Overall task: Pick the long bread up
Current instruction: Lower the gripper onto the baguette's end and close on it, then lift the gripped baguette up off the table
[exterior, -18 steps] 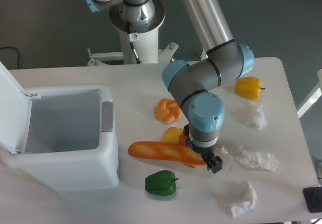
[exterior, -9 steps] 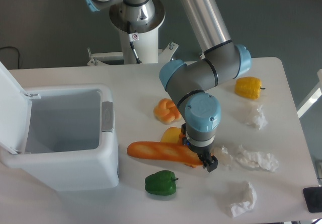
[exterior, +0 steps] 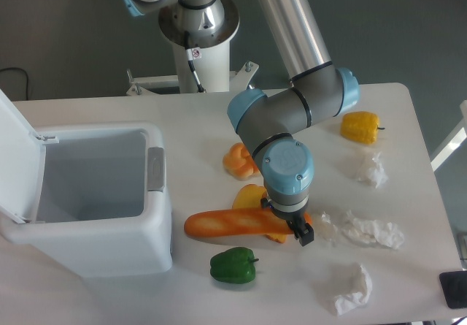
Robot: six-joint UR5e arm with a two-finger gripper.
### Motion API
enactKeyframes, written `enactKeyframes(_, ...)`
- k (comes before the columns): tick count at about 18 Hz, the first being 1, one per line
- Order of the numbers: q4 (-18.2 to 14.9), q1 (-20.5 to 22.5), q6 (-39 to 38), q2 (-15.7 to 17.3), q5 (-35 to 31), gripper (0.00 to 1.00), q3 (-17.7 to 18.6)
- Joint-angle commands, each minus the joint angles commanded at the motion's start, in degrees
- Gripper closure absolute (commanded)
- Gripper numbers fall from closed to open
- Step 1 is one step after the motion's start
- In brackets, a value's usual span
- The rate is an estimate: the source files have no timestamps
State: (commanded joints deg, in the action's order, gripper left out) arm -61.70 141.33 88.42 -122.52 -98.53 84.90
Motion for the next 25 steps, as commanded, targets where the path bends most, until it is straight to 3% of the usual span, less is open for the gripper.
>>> enactKeyframes(2,-0.09,0.09,-0.70,0.96,-0.17,0.73,-0.35)
enactKeyframes(3,-0.26,0.09,-0.79,1.40,-0.26,0.83,-0.35)
enactKeyframes(5,-0.26,0.09,-2.01,2.28,-0.26,0.92,-0.35)
enactKeyframes(8,-0.26,0.09,-7.29,2.81,0.00,0.94,-0.35)
enactKeyframes(12,-1.40,0.44,-7.91,5.71,0.44,0.94,-0.26)
enactKeyframes(18,-8.52,3.60,-8.52,14.22,4.91,0.94,-0.35)
enactKeyframes(25,-9.49,5.00,-12.82,19.86,8.26,0.93,-1.40)
